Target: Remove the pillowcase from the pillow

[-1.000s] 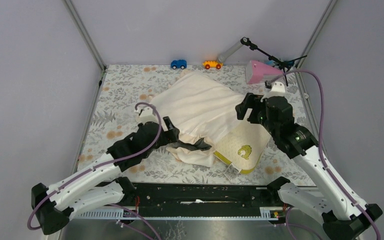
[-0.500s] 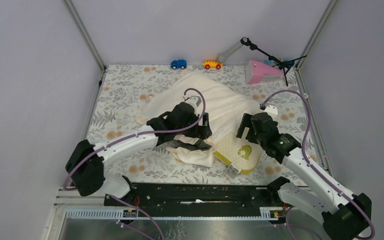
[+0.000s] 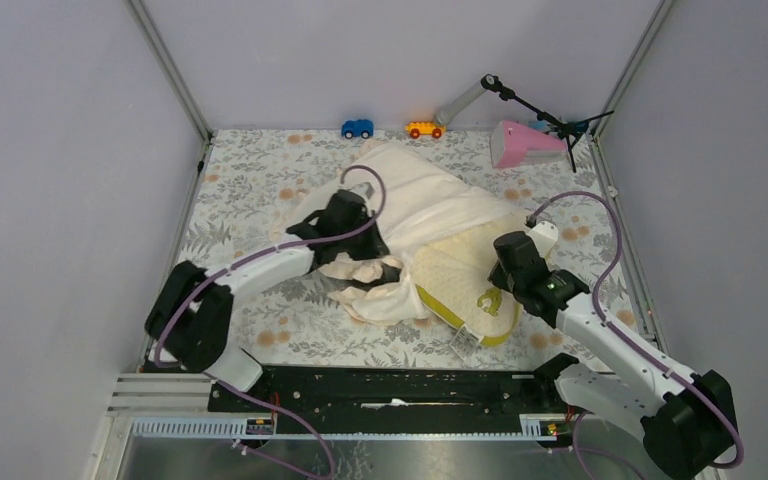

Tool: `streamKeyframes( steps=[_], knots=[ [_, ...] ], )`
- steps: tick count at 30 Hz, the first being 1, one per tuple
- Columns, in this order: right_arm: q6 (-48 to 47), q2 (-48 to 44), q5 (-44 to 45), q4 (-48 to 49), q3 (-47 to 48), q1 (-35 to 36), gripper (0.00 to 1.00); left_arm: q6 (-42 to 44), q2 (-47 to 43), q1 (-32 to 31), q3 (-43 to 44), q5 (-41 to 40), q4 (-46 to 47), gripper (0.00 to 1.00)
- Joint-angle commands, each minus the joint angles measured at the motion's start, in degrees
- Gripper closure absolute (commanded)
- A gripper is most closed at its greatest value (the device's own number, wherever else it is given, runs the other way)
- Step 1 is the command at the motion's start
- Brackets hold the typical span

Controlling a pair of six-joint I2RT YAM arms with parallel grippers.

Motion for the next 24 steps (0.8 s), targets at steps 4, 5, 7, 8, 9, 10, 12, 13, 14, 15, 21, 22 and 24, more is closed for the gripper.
streamKeyframes(
  steps=[4,5,7,8,9,10,12,13,14,15,21,22,24],
  knots=[
    [-0.7,-5.5,16.6,-7.7,3.9,-3.2,1.0,-3.5,-20.2,18.8,-9.0,-4.6,-0.8,1.0],
    [-0.4,-6.2,17.6,-8.3,3.9,-3.9,1.0,-4.3,-23.1,21.6,-9.9,-6.8,-2.6,1.0],
    [0.4,-8.3,18.3,-8.7,3.2,-5.5,1.0,-5.7,-30.1,27.1,-12.4,-9.8,-4.1,1.0],
    [0.5,-9.4,17.9,-8.6,2.8,-6.1,1.0,-6.3,-33.2,29.4,-14.5,-10.3,-3.8,1.0],
    [0.0,-10.2,17.4,-7.9,2.2,-6.5,1.0,-6.7,-35.5,31.0,-16.0,-10.0,-3.2,1.0],
    [-0.9,-10.8,16.6,-7.0,1.8,-6.6,0.99,-6.5,-37.3,31.7,-17.1,-9.4,-2.3,1.0],
    [-5.5,-11.2,11.8,-3.9,1.0,-6.7,0.92,-5.2,-37.8,31.8,-17.7,-5.5,-1.1,1.0],
    [-8.3,-11.5,7.9,-1.8,0.8,-6.7,0.81,-4.2,-37.0,31.8,-17.5,-2.8,-0.6,1.0],
    [-11.1,-12.0,3.4,0.1,0.6,-6.7,0.66,-2.9,-35.8,31.8,-17.0,0.6,-0.2,1.0],
    [-13.6,-12.8,-1.7,1.9,0.4,-6.7,0.5,-1.8,-34.6,31.8,-16.5,3.8,-0.1,1.0],
    [-23.4,-16.8,-28.0,6.5,5.4,-6.7,0.27,1.0,-32.7,31.2,-15.8,10.3,-1.2,0.87],
    [-25.1,-14.9,-32.4,4.6,8.2,-6.6,0.33,1.2,-33.1,31.0,-15.9,10.1,-1.6,0.86],
    [-26.8,-9.3,-37.8,-0.4,14.7,-5.8,0.35,1.7,-33.9,30.6,-15.8,9.4,-2.8,0.82]
  ],
)
